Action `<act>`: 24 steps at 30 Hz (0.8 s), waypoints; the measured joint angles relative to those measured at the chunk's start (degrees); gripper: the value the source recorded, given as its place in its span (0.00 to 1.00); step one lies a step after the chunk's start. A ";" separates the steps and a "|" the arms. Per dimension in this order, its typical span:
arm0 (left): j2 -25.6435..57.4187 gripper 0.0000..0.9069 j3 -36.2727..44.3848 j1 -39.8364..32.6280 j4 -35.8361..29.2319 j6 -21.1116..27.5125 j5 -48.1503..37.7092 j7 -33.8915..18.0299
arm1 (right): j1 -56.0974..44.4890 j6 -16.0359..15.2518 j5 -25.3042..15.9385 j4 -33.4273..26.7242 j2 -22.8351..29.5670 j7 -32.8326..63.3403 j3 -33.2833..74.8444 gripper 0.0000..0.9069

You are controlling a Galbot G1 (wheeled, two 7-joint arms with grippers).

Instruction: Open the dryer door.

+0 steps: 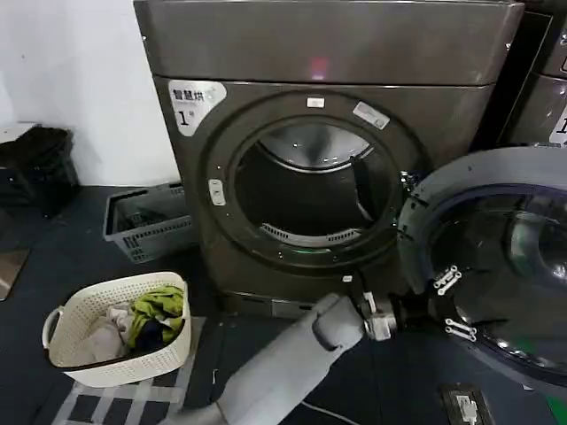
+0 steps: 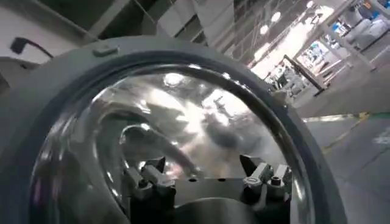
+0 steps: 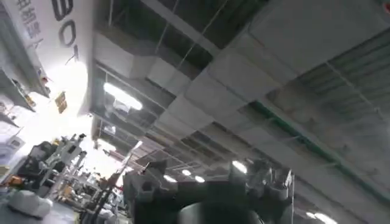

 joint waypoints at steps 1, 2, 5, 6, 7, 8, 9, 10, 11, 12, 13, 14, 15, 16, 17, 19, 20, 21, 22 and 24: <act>0.00 1.00 -0.20 0.16 -0.62 0.21 0.02 0.02 | 0.05 -0.17 0.75 0.11 0.11 -0.30 -0.17 1.00; 0.00 1.00 -0.43 0.34 -1.36 0.35 -0.03 0.02 | 0.16 -0.27 1.30 0.25 0.22 -0.59 -0.31 1.00; 0.00 1.00 -1.44 1.15 -4.04 0.69 -1.00 0.01 | 0.62 -0.36 1.99 0.96 0.78 -1.07 -0.89 1.00; 0.00 1.00 -1.83 1.44 -5.18 0.73 -1.32 0.01 | 0.77 -0.35 2.06 1.23 0.97 -1.10 -1.09 1.00; 0.00 1.00 -2.20 1.69 -6.31 0.80 -1.51 0.01 | 0.96 -0.22 2.27 1.55 1.13 -1.11 -1.26 1.00; 0.11 1.00 -2.60 2.02 -7.36 0.99 -1.75 0.01 | 1.09 -0.28 2.54 1.86 1.18 -1.13 -1.40 1.00; 0.83 1.00 -2.89 2.22 -8.53 1.04 -1.97 0.02 | 1.11 -0.33 2.76 2.10 1.19 -1.18 -1.54 1.00; 2.46 1.00 -3.23 2.48 -9.68 1.22 -2.18 0.04 | 1.12 -0.41 3.05 2.28 1.19 -1.32 -1.66 1.00; 4.27 1.00 -3.59 2.64 -10.55 1.39 -2.19 0.04 | 1.13 -0.41 3.31 2.40 1.18 -1.36 -1.74 1.00; 6.00 1.00 -3.91 2.78 -11.34 1.40 -1.96 0.07 | 1.14 -0.07 3.93 2.50 1.12 -1.53 -1.94 1.00; 7.58 1.00 -4.29 3.16 -12.21 1.34 -1.46 0.07 | 1.13 -0.06 4.36 2.63 1.03 -1.69 -2.12 1.00; 9.32 1.00 -4.83 3.53 -13.31 1.06 -0.65 0.07 | 1.13 -0.03 4.65 2.71 0.94 -1.86 -2.19 1.00; 10.82 1.00 -5.32 3.65 -14.05 0.89 0.04 0.07 | 1.14 -0.01 4.73 2.78 0.88 -2.01 -2.26 1.00; 12.20 1.00 -5.78 3.90 -14.73 0.87 0.62 0.04 | 1.13 0.03 4.75 2.88 0.85 -2.10 -2.32 1.00; 13.65 1.00 -6.30 4.20 -15.56 0.80 1.20 0.02 | 1.14 0.08 4.77 3.03 0.82 -2.21 -2.41 1.00; 15.97 1.00 -7.24 4.46 -16.59 0.48 2.36 -0.01 | 1.29 0.14 4.78 3.33 0.79 -2.45 -2.70 1.00; 17.24 1.00 -7.80 4.72 -17.28 0.21 3.28 -0.01 | 1.40 0.16 4.77 3.48 0.77 -2.54 -2.84 1.00; 18.67 1.00 -8.42 4.91 -17.82 -0.05 4.10 -0.02 | 1.48 0.17 4.78 3.66 0.71 -2.60 -3.06 1.00; 19.99 1.00 -9.04 5.24 -18.39 -0.40 5.07 -0.02 | 1.60 0.20 4.77 3.87 0.63 -2.66 -3.27 1.00; 22.57 1.00 -10.36 5.85 -19.41 -1.01 6.37 0.04 | 1.92 0.36 4.75 4.27 0.36 -2.68 -3.71 1.00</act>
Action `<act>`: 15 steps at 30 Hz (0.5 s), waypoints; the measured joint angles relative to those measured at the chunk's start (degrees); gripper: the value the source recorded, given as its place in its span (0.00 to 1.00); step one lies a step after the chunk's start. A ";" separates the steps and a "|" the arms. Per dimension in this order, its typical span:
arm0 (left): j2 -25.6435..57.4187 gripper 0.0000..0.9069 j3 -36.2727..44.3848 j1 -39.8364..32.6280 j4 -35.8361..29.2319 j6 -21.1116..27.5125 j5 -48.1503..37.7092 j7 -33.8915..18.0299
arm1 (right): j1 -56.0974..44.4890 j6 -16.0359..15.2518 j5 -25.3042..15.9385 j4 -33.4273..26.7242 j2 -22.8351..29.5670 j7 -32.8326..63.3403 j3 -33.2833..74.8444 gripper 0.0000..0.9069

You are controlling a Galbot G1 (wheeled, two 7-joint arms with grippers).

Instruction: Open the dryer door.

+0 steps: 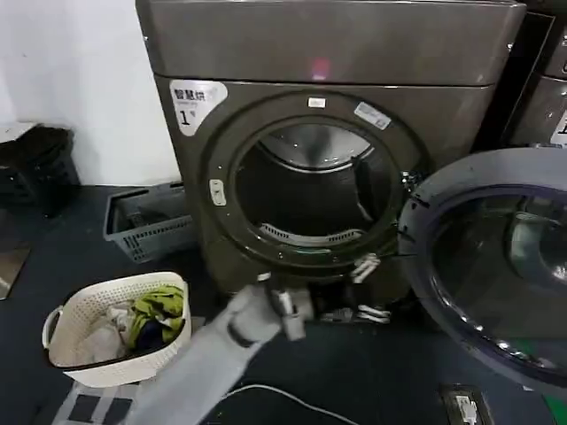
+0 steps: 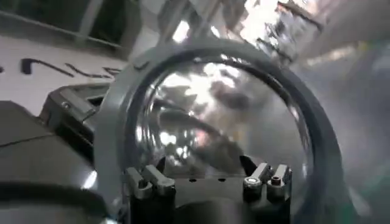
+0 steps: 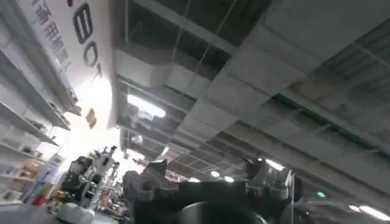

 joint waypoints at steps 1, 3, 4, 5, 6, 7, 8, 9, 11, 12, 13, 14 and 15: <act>1.53 1.00 -0.80 0.40 -0.53 -0.33 0.50 0.12 | 0.20 0.10 0.01 0.17 -0.09 0.05 -0.18 1.00; 4.27 1.00 -2.19 1.16 -1.50 -0.72 0.73 0.27 | 0.64 0.14 0.00 0.68 -0.15 0.15 -0.81 1.00; 5.78 1.00 -2.90 1.59 -2.02 -0.87 1.04 0.30 | 0.82 0.15 -0.01 0.88 -0.10 0.22 -1.13 1.00; 7.12 1.00 -3.53 2.06 -2.50 -1.42 1.81 0.29 | 0.99 0.12 -0.03 1.02 -0.02 0.25 -1.38 1.00; 8.58 1.00 -4.02 2.49 -2.93 -2.00 2.74 0.28 | 1.10 0.12 -0.08 1.12 0.07 0.30 -1.57 1.00; 10.07 1.00 -4.50 2.91 -3.10 -2.60 3.72 0.24 | 1.22 0.07 -0.14 1.32 0.13 0.44 -1.87 1.00; 11.81 1.00 -5.04 3.33 -3.20 -3.68 5.12 0.07 | 1.31 -0.07 -0.20 1.39 0.14 0.61 -2.07 1.00; 13.37 1.00 -5.41 3.71 -3.20 -4.79 6.49 -0.23 | 1.34 -0.27 -0.29 1.41 0.14 0.76 -2.19 1.00; 16.48 1.00 -5.77 4.25 -3.13 -7.04 9.17 -1.62 | 1.21 -0.98 -0.64 1.23 0.10 1.06 -2.25 1.00; 18.30 1.00 -6.01 4.52 -2.92 -8.77 11.23 -2.65 | 1.00 -1.28 -0.66 0.93 -0.04 1.23 -2.22 1.00; 19.87 1.00 -6.26 4.66 -2.73 -9.77 12.80 -3.28 | 0.83 -1.51 -0.69 0.69 -0.22 1.33 -2.12 1.00; 21.36 1.00 -6.66 4.86 -2.50 -10.98 14.33 -3.91 | 0.66 -1.72 -0.70 0.43 -0.40 1.37 -2.02 1.00; 22.85 1.00 -7.04 5.06 -2.25 -12.57 16.31 -4.37 | 0.52 -2.00 -0.70 0.17 -0.53 1.38 -1.90 1.00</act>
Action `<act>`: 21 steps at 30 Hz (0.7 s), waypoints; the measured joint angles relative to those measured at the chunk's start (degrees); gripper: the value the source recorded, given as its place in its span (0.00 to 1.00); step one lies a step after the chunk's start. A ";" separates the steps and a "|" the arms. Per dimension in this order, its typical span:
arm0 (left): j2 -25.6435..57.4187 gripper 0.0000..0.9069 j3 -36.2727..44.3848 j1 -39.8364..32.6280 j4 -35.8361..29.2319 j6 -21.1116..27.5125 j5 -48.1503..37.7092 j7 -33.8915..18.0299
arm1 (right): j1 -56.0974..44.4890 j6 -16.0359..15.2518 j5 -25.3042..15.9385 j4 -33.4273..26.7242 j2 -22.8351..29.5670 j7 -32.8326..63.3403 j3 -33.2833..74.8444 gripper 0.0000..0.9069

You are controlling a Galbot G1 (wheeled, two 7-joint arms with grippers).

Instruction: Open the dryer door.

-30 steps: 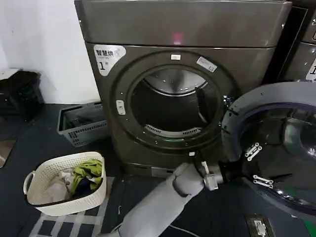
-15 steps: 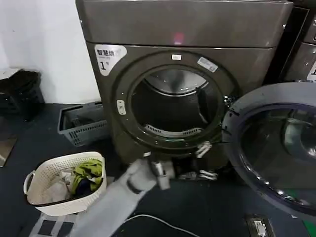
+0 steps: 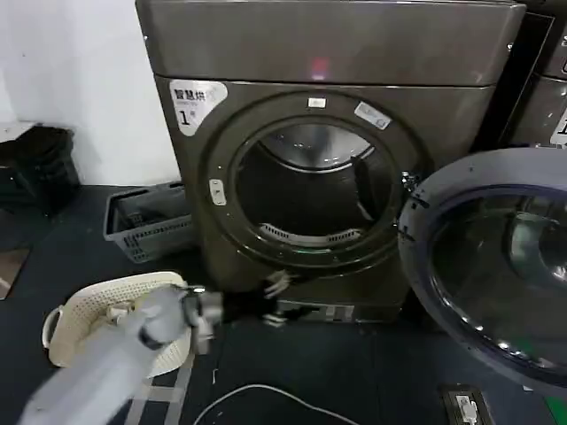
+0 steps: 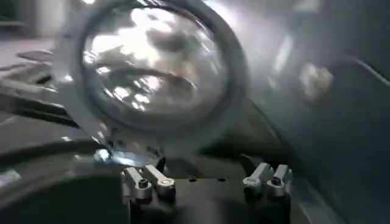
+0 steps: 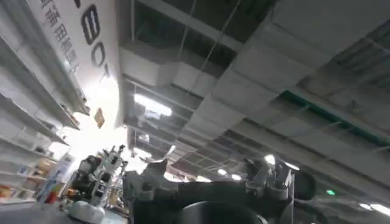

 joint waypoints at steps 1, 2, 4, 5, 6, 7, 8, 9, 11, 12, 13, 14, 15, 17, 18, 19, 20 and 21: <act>1.59 1.00 -0.35 0.11 0.49 -1.52 2.12 -0.73 | -0.07 -0.27 0.01 -0.24 -0.06 0.01 0.04 1.00; 2.82 1.00 -0.79 0.13 0.85 -2.69 3.95 -1.47 | -0.09 -0.42 0.01 -0.33 -0.10 0.01 0.01 1.00; 5.09 1.00 -1.94 0.17 1.65 -5.45 8.59 -2.22 | -0.06 -0.11 0.31 -0.52 -0.04 0.09 -0.34 1.00; 5.98 1.00 -2.55 0.18 1.99 -5.64 10.38 -2.39 | 0.02 -0.12 0.38 -0.62 0.02 0.04 -0.57 1.00; 6.84 1.00 -3.22 0.12 2.43 -5.65 12.41 -2.54 | 0.16 -0.04 0.41 -0.72 0.07 0.02 -0.83 1.00; 7.71 1.00 -3.92 -0.08 2.94 -5.65 14.36 -2.63 | 0.28 -0.05 0.43 -0.82 0.12 0.00 -1.11 1.00; 8.71 1.00 -4.67 -0.38 3.45 -5.65 16.43 -2.67 | 0.38 -0.05 0.49 -0.83 0.16 -0.02 -1.38 1.00; 9.47 1.00 -5.31 -0.64 3.83 -5.63 18.20 -2.71 | 0.49 -0.05 0.50 -0.88 0.16 -0.05 -1.63 1.00; 10.95 1.00 -6.43 -1.24 4.53 -5.63 21.64 -2.91 | 0.68 -0.07 0.50 -0.88 0.17 -0.08 -2.12 1.00; 11.69 1.00 -6.83 -1.52 4.83 -5.63 23.62 -3.16 | 0.79 -0.07 0.49 -0.87 0.17 -0.13 -2.36 1.00; 12.42 1.00 -7.03 -1.80 5.13 -5.71 25.46 -3.22 | 0.89 -0.08 0.49 -0.87 0.17 -0.16 -2.56 1.00; 13.14 1.00 -7.17 -2.03 5.39 -5.66 27.16 -3.22 | 0.97 -0.07 0.49 -0.85 0.18 -0.17 -2.72 1.00; 14.01 1.00 -7.34 -2.22 5.51 -5.68 29.45 -3.21 | 1.09 -0.06 0.48 -0.81 0.21 -0.23 -2.96 1.00; 15.60 1.00 -7.47 -2.49 5.93 -5.70 33.40 -2.54 | 1.32 0.02 0.47 -0.76 0.39 -0.26 -3.36 1.00; 16.27 1.00 -7.47 -2.71 6.27 -5.67 35.41 -2.26 | 1.40 0.03 0.46 -0.76 0.45 -0.26 -3.50 1.00; 16.77 1.00 -7.52 -2.90 6.61 -5.69 37.87 -1.86 | 1.52 0.10 0.44 -0.75 0.50 -0.27 -3.70 1.00; 17.18 1.00 -7.54 -3.03 7.02 -5.66 40.11 -1.58 | 1.59 0.14 0.43 -0.76 0.56 -0.28 -3.86 1.00; 17.58 1.00 -7.54 -3.07 7.47 -5.65 41.99 -1.48 | 1.65 0.15 0.43 -0.78 0.60 -0.27 -3.99 1.00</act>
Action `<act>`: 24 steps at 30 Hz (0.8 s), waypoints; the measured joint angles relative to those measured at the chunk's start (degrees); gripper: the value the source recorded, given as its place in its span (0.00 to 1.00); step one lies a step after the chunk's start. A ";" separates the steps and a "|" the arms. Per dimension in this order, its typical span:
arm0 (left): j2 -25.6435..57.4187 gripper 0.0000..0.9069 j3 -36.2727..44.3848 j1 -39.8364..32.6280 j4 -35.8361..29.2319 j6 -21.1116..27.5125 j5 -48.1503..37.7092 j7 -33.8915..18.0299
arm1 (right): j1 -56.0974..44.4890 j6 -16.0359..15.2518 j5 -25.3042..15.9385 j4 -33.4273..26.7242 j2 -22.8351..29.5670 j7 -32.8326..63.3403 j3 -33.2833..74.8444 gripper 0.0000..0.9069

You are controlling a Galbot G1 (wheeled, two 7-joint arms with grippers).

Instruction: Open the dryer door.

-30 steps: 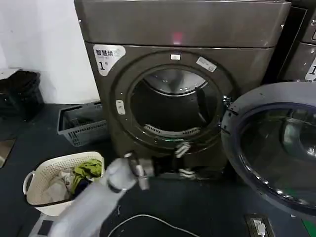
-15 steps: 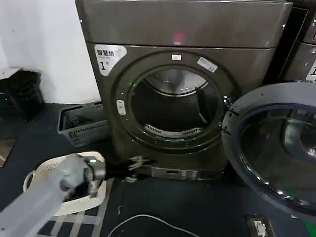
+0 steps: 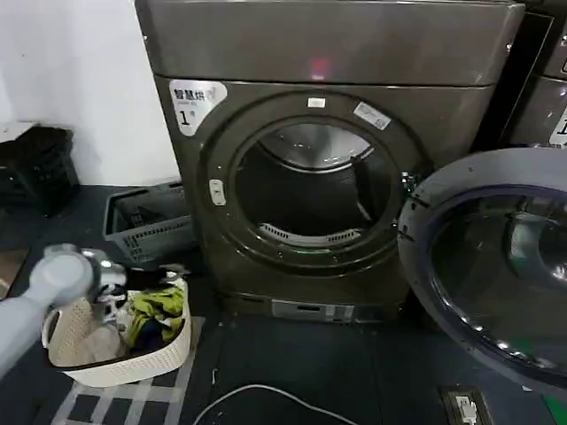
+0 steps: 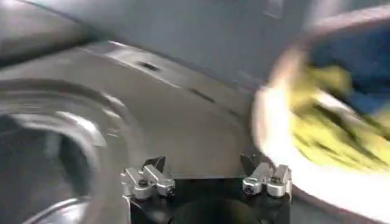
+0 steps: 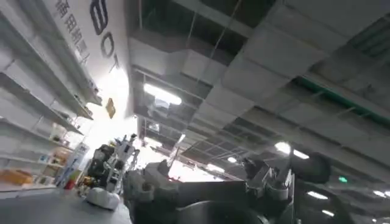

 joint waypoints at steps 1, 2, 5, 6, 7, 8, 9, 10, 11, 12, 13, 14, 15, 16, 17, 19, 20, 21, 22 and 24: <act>0.38 1.00 0.00 0.02 0.38 -0.02 2.11 0.15 | 0.04 0.05 -0.02 -0.02 0.01 -0.03 -0.16 1.00; 0.83 1.00 0.00 0.03 0.83 0.00 4.56 0.33 | 0.05 0.09 -0.02 -0.06 0.00 -0.04 -0.24 1.00; 1.83 1.00 0.00 0.16 1.97 0.01 9.61 1.12 | 0.05 0.21 -0.03 -0.19 -0.05 -0.05 -0.32 1.00; 2.06 1.00 0.01 0.19 2.29 0.01 10.53 1.31 | 0.06 0.27 -0.03 -0.27 -0.12 -0.05 -0.33 1.00; 2.31 1.00 0.02 0.25 2.54 0.02 11.22 1.46 | 0.11 0.33 -0.05 -0.38 -0.20 -0.05 -0.34 1.00; 2.54 1.00 0.04 0.27 2.75 0.01 12.06 1.62 | 0.14 0.37 -0.05 -0.48 -0.22 -0.05 -0.36 1.00; 2.74 1.00 0.05 0.30 2.85 0.02 12.96 1.68 | 0.16 0.40 -0.06 -0.62 -0.22 -0.04 -0.41 1.00; 2.85 1.00 0.05 0.33 2.86 0.02 13.73 1.68 | 0.21 0.51 -0.07 -0.72 -0.22 -0.01 -0.47 1.00; 2.92 1.00 0.05 0.33 2.89 0.03 14.30 1.68 | 0.28 0.76 -0.15 -0.81 -0.22 0.21 -0.53 1.00; 2.99 1.00 0.07 0.37 2.94 0.04 14.52 1.65 | 0.39 0.75 -0.32 -0.85 -0.20 0.55 -0.54 1.00; 3.03 1.00 0.10 0.44 2.95 0.04 14.65 1.63 | 0.48 0.57 -0.38 -0.88 -0.17 0.79 -0.54 1.00; 3.06 1.00 0.13 0.52 2.96 0.04 14.80 1.62 | 0.55 0.50 -0.30 -0.92 -0.15 0.87 -0.55 1.00; 3.11 1.00 0.18 0.64 3.05 0.04 14.87 1.60 | 0.62 0.50 -0.22 -0.99 -0.15 0.88 -0.57 1.00; 3.18 1.00 0.24 0.74 3.15 0.04 14.89 1.58 | 0.68 0.51 -0.19 -1.10 -0.16 0.89 -0.58 1.00; 3.27 1.00 0.27 0.83 3.22 0.04 14.90 1.58 | 0.73 0.50 -0.19 -1.23 -0.19 0.98 -0.63 1.00; 3.50 1.00 0.29 0.98 3.32 0.05 14.94 1.56 | 0.77 0.10 -0.22 -1.39 -0.22 1.19 -0.65 1.00; 3.63 1.00 0.29 1.04 3.39 0.05 14.92 1.53 | 0.77 -0.05 -0.22 -1.52 -0.24 1.36 -0.65 1.00; 3.75 1.00 0.29 1.08 3.43 0.06 14.91 1.51 | 0.76 -0.20 -0.22 -1.70 -0.29 1.45 -0.62 1.00; 3.87 1.00 0.29 1.17 3.47 0.06 14.84 1.48 | 0.74 -0.28 -0.21 -1.88 -0.34 1.52 -0.53 1.00; 4.10 1.00 0.28 1.37 3.71 0.07 14.45 1.43 | 0.61 -0.28 -0.18 -2.42 -0.58 1.54 -0.23 1.00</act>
